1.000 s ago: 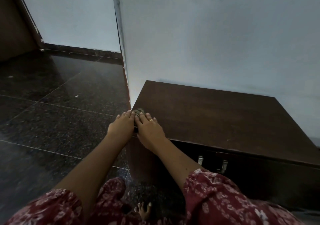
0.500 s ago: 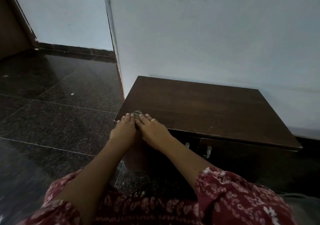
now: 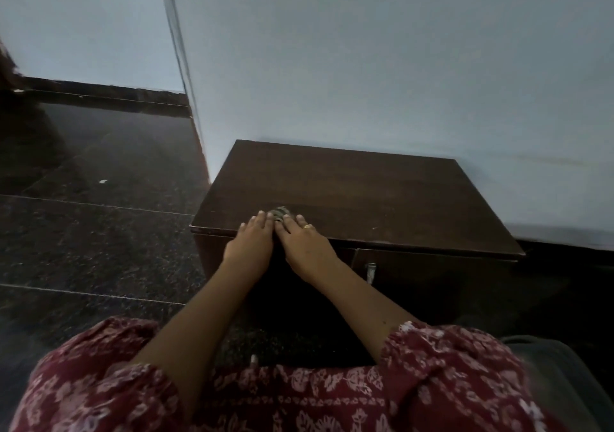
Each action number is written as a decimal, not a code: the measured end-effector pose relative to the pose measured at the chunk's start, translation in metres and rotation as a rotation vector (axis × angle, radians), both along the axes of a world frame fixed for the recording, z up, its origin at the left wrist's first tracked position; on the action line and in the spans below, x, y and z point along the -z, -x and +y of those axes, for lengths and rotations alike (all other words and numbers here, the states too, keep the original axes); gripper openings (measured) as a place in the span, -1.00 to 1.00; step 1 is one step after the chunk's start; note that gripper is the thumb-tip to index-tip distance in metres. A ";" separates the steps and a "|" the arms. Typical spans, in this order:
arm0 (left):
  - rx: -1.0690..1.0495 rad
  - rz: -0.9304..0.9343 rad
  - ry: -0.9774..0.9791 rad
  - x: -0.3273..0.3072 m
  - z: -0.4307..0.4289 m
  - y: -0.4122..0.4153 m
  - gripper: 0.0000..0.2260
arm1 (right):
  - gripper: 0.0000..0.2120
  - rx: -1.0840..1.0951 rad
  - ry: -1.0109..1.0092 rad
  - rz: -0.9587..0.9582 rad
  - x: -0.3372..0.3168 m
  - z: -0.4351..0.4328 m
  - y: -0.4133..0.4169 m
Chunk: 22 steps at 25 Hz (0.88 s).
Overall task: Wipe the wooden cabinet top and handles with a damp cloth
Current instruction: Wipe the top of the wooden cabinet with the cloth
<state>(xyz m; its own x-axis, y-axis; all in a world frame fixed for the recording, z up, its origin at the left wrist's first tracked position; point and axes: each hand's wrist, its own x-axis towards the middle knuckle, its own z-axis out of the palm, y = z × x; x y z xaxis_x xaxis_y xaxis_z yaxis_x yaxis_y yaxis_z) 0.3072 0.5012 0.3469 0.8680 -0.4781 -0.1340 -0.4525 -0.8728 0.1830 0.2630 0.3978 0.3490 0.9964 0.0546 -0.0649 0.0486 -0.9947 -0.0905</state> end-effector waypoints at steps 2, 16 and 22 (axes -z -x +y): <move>0.028 -0.007 -0.024 -0.002 -0.004 0.000 -0.49 | -0.49 -0.013 0.005 0.008 -0.002 -0.006 0.002; 0.244 0.012 0.006 0.000 -0.130 0.054 -0.42 | -0.47 0.185 0.044 -0.017 0.006 -0.125 0.072; 0.337 0.049 0.041 0.001 -0.174 0.074 -0.42 | -0.47 0.277 -0.005 0.013 -0.004 -0.167 0.102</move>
